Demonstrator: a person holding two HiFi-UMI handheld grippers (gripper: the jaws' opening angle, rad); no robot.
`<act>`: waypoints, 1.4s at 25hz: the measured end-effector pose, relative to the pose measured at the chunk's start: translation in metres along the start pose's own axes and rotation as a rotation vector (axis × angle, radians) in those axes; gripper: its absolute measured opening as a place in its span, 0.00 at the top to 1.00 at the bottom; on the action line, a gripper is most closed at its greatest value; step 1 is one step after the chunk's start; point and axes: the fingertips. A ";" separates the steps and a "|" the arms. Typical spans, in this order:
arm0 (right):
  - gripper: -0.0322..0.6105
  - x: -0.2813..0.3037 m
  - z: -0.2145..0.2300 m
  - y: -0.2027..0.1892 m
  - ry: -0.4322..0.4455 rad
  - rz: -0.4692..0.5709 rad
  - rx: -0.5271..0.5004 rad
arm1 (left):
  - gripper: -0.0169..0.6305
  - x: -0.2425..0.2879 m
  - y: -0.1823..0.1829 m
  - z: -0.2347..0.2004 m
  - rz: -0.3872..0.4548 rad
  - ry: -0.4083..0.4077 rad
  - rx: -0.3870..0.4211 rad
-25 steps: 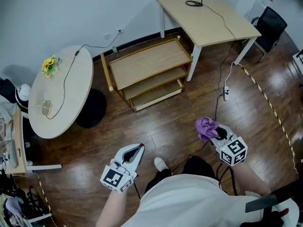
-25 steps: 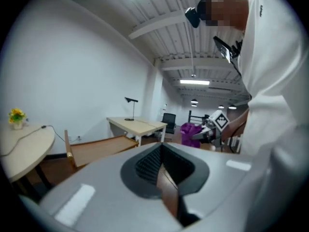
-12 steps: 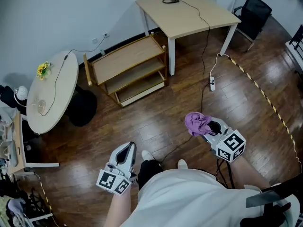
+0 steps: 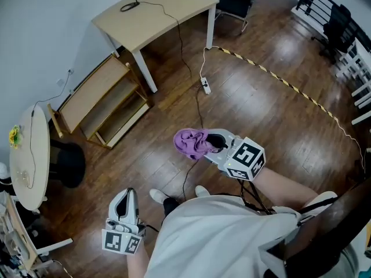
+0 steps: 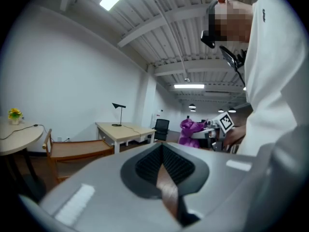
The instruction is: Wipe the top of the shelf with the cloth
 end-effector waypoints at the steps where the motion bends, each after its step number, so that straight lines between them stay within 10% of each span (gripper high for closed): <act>1: 0.79 -0.005 0.000 0.001 0.001 -0.001 -0.004 | 0.95 0.002 0.001 0.005 0.002 -0.005 -0.001; 35: 0.79 -0.038 -0.017 -0.001 0.022 -0.012 -0.080 | 0.95 -0.001 -0.012 0.046 -0.042 -0.057 0.031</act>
Point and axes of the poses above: the fingertips, and each gripper's own axes: x forward along the fingers, z to its right, y out of its top, and after that the axes turned 6 degrees about z, right-handed
